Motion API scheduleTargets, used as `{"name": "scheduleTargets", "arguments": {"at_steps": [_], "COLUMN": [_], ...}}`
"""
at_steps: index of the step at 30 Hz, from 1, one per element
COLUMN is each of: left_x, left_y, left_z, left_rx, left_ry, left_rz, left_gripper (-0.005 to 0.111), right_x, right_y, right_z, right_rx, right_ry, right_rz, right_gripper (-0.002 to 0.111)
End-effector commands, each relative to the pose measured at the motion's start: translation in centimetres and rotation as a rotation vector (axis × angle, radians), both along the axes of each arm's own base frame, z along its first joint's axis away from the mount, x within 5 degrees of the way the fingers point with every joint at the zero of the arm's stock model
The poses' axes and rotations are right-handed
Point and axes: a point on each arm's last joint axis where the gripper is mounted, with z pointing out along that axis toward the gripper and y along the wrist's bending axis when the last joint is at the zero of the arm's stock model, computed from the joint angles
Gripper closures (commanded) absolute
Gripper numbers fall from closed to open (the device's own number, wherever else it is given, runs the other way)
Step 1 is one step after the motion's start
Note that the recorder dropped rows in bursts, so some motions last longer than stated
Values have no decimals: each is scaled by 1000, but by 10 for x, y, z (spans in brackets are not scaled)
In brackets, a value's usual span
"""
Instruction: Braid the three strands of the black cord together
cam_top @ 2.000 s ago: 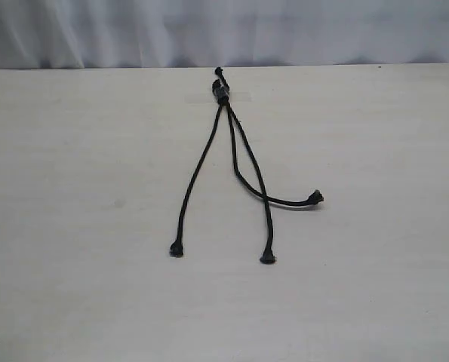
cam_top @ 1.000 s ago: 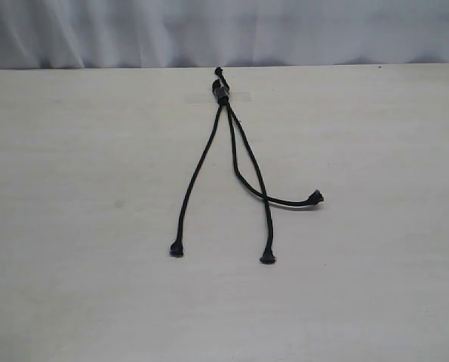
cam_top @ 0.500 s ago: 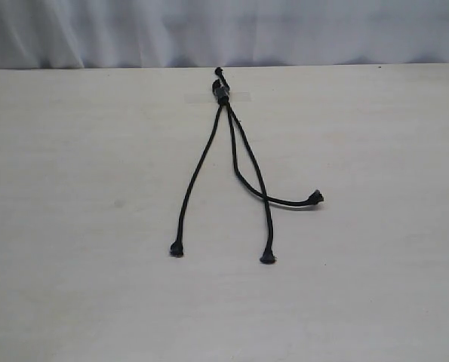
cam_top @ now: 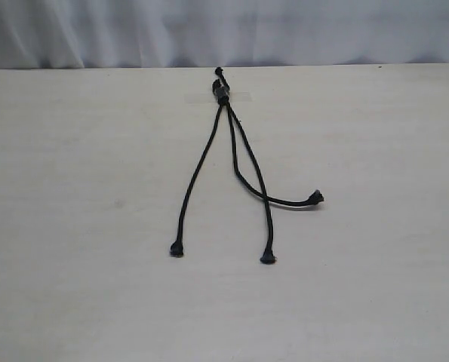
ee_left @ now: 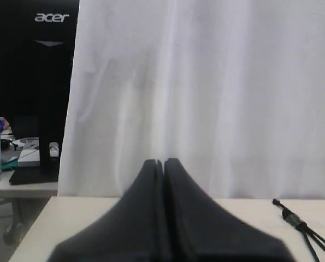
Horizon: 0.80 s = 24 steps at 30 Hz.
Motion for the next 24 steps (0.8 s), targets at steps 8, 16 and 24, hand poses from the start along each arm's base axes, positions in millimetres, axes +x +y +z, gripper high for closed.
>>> {"name": "scheduleTargets", "arguments": {"at_steps": [8,16,24], "left_x": [98,137,163], "left_y": [17,21,23], "left_z": [45,-10,-43], "left_rx": [-58,-198,-272], "left_ry": [518,833,1124], "left_rz": [4,1,-5], "left_gripper": [107,107,107], "right_x": [96,169,217], "right_y": [15,19,37], "right_z": [33,-7,-33], "right_rx": [-52,275,148], "right_ry": [798,970,1352], "right_rz": [134,98,280], "right_gripper": [104,104,104]}}
